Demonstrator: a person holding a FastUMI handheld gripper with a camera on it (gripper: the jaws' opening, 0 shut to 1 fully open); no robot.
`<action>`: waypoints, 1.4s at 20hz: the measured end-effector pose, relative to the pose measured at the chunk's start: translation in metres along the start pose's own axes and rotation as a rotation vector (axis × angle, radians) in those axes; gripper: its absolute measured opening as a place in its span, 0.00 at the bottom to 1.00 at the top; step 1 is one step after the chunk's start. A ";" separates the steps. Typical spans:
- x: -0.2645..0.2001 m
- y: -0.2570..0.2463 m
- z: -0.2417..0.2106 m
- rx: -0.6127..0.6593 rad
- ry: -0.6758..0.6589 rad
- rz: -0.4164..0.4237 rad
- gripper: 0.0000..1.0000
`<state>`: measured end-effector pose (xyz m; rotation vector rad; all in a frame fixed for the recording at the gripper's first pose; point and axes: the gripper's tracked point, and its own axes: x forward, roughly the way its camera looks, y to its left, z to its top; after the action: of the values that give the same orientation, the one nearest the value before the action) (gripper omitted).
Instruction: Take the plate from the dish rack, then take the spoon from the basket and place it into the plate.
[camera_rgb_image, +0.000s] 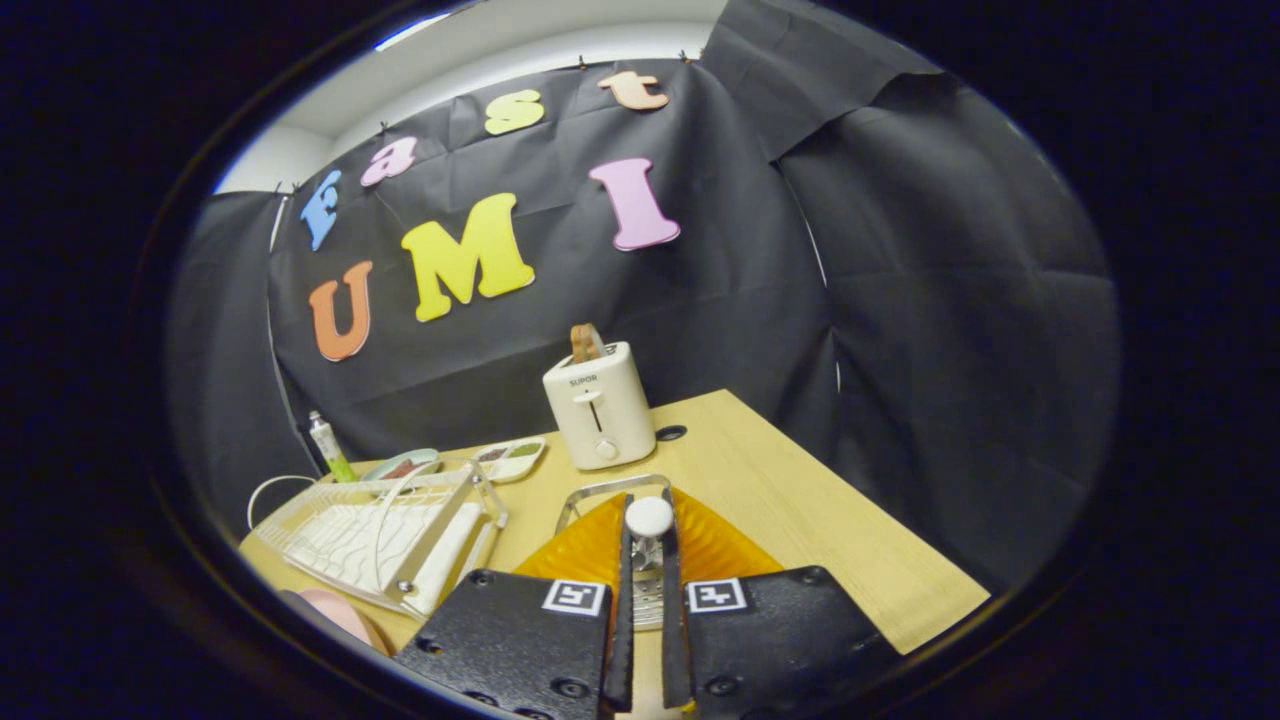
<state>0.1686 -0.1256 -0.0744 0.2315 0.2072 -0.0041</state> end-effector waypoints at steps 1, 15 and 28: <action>-0.004 0.001 0.007 0.003 -0.003 0.003 0.16; -0.108 0.102 0.077 -0.210 -0.067 0.133 0.13; -0.148 0.257 -0.078 -0.316 0.315 0.557 0.13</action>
<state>0.0153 0.1395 -0.0602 -0.0332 0.4467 0.6177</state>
